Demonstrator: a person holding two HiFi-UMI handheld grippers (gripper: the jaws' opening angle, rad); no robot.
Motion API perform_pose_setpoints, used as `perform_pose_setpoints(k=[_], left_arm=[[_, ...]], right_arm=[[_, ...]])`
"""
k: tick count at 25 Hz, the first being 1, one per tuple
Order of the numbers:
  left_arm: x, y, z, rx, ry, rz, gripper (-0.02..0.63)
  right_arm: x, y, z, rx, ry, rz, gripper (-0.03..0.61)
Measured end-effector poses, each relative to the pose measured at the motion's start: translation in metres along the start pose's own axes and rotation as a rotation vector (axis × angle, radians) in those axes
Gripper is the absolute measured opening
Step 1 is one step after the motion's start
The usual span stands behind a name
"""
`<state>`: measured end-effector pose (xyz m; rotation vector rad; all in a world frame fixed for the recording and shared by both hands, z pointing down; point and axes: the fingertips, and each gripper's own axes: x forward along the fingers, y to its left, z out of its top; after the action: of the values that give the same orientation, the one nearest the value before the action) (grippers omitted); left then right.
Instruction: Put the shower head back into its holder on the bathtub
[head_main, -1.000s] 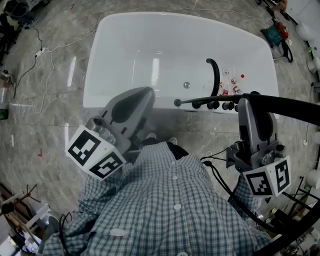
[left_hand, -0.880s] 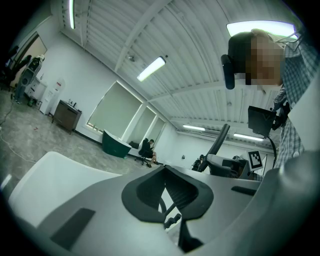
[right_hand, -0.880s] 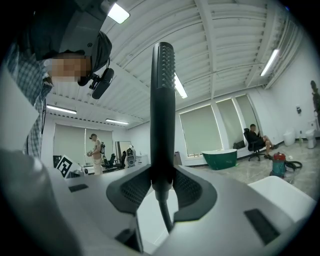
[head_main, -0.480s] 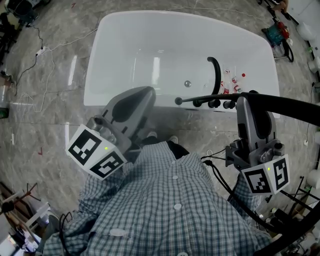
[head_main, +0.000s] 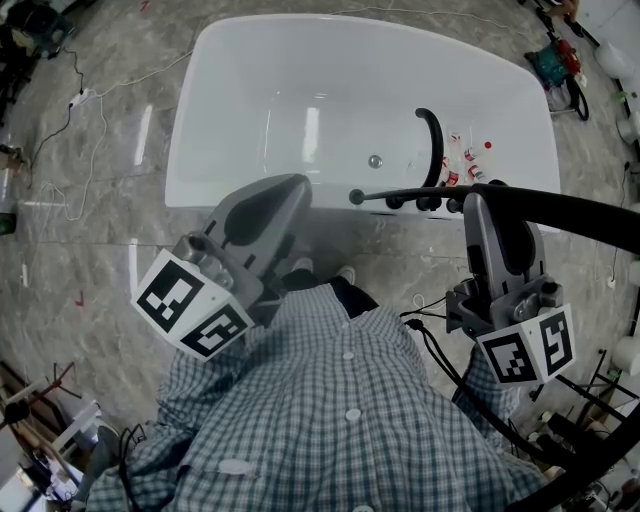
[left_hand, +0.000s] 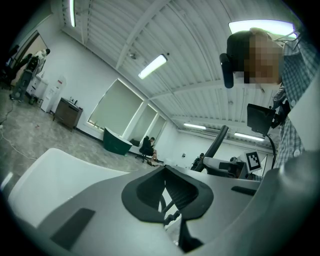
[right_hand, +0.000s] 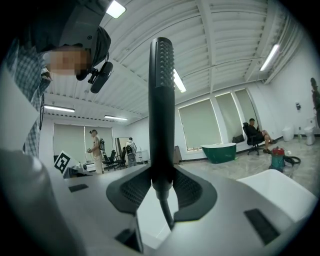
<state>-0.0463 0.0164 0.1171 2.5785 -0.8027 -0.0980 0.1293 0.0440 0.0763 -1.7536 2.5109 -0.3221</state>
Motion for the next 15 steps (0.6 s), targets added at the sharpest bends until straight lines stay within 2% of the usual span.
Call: perform_pose_setpoints(k=[15], left_arm=[[0.006,0.002,-0.016,-0.026,0.031,0.003,0.009]], right_arm=[[0.012,-0.003,-0.025,0.027,0.070,0.014,0.132]])
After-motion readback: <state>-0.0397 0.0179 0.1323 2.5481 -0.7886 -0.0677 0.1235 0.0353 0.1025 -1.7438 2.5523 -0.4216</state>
